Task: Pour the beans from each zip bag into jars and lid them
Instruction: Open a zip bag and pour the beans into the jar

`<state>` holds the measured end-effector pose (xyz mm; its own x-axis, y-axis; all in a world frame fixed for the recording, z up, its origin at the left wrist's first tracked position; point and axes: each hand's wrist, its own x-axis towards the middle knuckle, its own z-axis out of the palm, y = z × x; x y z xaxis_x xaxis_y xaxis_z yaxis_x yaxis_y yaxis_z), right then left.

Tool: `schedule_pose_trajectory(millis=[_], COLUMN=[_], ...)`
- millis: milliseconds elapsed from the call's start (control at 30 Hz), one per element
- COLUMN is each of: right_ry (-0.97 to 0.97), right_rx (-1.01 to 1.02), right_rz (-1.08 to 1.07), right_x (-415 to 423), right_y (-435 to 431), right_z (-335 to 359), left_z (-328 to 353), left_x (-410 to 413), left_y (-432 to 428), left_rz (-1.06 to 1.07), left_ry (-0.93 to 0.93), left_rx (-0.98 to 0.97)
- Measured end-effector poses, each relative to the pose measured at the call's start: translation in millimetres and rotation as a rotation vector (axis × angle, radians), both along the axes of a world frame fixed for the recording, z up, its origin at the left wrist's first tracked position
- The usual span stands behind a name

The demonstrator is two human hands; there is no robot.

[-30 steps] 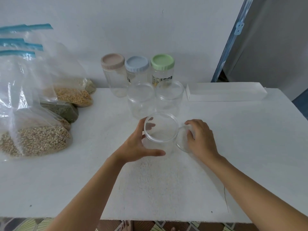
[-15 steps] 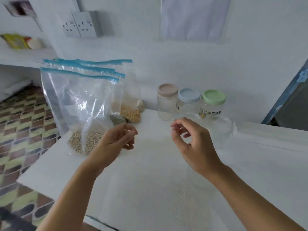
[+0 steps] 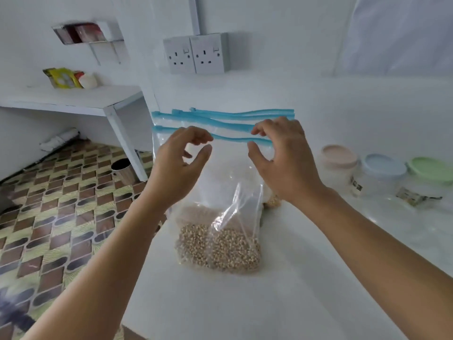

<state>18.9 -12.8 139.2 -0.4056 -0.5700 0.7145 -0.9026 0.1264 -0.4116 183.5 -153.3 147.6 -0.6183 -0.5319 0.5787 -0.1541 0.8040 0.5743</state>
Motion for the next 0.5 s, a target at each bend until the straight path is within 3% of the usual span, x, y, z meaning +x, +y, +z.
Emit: schedule_pose_trajectory(millis=[233, 367, 500], right_ry=[0.236, 0.184, 0.115], right_rx=[0.292, 0.264, 0.171], right_rz=[-0.291, -0.240, -0.159], right_x=[-2.3, -7.1, -5.6], right_y=[-37.3, -35.4, -24.3], right_z=[-2.8, -2.6, -0.2], left_z=[-3.6, 5.4, 25.9], left_x=[-6.6, -3.2, -0.3], left_y=[-70.2, -85.7, -86.6], left_rz=[0.071, 0.034, -0.123], left_ry=[-0.318, -0.347, -0.350], left_rx=[-0.520, -0.614, -0.576])
